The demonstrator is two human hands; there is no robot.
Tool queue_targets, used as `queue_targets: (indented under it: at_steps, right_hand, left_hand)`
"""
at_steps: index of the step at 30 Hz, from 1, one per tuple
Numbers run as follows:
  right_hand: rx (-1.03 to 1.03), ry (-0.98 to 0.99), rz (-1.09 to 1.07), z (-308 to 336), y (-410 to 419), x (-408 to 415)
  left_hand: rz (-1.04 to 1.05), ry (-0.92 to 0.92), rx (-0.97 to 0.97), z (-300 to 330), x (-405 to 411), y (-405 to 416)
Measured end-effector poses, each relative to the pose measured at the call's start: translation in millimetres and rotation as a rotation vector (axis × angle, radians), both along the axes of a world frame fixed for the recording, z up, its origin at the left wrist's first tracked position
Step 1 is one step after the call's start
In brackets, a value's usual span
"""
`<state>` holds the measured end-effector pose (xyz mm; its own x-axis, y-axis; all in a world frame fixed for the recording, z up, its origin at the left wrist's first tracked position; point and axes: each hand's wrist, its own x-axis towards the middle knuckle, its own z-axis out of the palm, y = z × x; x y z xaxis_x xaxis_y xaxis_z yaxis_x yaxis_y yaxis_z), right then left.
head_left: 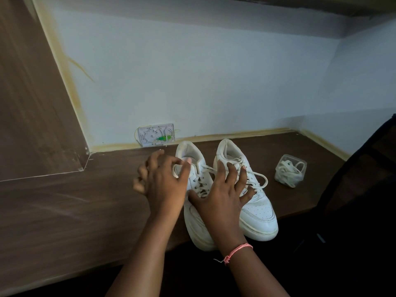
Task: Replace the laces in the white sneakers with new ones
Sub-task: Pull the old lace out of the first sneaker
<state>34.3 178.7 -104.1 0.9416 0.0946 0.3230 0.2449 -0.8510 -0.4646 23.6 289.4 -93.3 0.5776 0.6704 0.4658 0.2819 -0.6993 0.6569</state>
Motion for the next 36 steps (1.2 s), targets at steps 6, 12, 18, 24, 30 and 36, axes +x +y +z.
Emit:
queue_targets:
  at_steps: [6,12,18,24,30,36]
  right_hand:
    - [0.010,0.019,0.008,1,0,-2]
    - [0.008,0.010,0.000,0,1,-3]
    - [0.014,0.012,-0.006,-3,4,-4]
    - [0.033,0.016,-0.017,-3,5,-3]
    - [0.016,-0.006,-0.008,-4,6,-3]
    - [0.022,-0.012,0.004,-3,6,-4]
  left_hand:
    - [0.011,0.044,-0.005,-9,5,3]
    - [-0.011,0.012,-0.040,-10,6,9]
    - [0.061,-0.320,-0.167,-2,8,4]
    - [0.336,-0.460,-0.765,6,5,23]
    - [-0.103,0.187,-0.097,-12,8,16]
    - [-0.040,0.057,-0.168,-17,11,14]
